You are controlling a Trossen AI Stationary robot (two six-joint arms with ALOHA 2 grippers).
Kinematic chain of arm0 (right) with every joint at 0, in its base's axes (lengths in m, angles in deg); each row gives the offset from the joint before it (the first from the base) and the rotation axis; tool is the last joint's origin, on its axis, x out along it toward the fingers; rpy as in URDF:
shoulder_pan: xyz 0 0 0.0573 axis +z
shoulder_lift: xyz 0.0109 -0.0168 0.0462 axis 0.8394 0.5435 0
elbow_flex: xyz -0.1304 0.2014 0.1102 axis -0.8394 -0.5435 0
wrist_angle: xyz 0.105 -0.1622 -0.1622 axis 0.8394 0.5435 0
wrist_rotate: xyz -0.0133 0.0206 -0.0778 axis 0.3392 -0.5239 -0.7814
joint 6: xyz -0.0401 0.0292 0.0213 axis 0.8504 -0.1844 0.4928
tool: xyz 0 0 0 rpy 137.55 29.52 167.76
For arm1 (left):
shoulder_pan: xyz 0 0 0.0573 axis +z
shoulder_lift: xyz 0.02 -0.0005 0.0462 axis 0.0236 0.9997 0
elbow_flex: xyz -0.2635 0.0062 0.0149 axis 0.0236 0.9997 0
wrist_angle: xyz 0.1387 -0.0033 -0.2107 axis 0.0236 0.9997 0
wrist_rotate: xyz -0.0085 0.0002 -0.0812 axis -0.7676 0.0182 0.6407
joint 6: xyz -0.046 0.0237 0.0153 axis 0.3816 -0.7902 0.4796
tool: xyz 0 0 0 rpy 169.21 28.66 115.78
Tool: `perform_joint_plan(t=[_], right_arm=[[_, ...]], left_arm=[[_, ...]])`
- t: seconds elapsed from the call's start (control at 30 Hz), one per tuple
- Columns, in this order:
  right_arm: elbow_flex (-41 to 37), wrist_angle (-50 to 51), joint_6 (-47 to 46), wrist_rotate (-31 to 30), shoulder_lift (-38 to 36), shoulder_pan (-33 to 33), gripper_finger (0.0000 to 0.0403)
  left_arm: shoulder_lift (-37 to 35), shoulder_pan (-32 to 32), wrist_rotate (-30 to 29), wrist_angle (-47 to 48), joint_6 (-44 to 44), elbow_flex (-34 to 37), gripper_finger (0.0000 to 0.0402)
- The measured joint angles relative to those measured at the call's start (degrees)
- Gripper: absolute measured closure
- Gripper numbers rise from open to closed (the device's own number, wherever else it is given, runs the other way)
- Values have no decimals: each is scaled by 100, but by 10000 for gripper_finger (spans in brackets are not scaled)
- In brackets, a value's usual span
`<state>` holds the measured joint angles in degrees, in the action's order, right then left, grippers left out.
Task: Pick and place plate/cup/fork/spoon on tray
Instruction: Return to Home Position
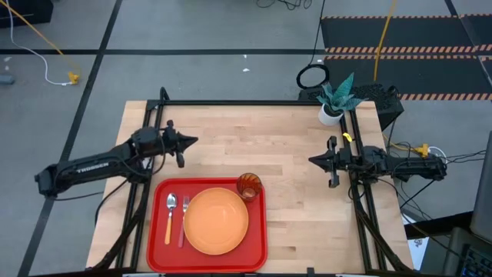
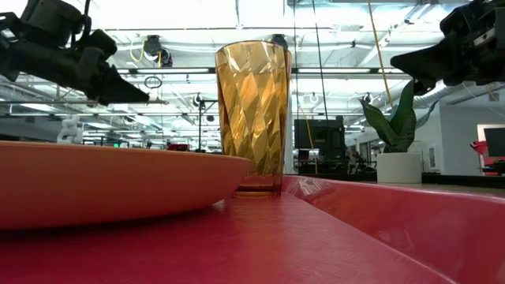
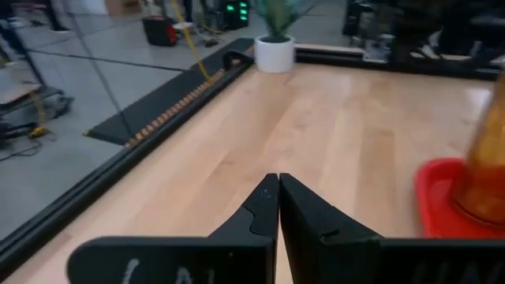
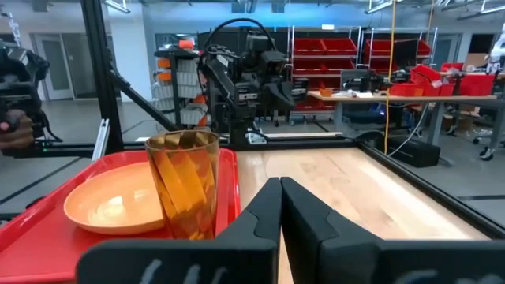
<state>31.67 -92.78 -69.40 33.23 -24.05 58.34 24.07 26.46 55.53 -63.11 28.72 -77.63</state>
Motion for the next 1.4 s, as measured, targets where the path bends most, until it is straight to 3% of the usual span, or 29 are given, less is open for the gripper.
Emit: perform_joint_plan(t=[0.27,0.5,0.93,1.4], right_arm=[[2,-24,0,21,0,0,403],[2,-43,0,21,0,0,403],[2,-46,0,21,0,0,403],[2,-46,0,20,0,-2,403]], left_arm=[[-263,-76,135,377,265,105,385],[-264,-250,124,-868,513,988,396],[-348,-1012,121,-864,664,984,398],[-1418,-1325,130,-756,353,986,397]])
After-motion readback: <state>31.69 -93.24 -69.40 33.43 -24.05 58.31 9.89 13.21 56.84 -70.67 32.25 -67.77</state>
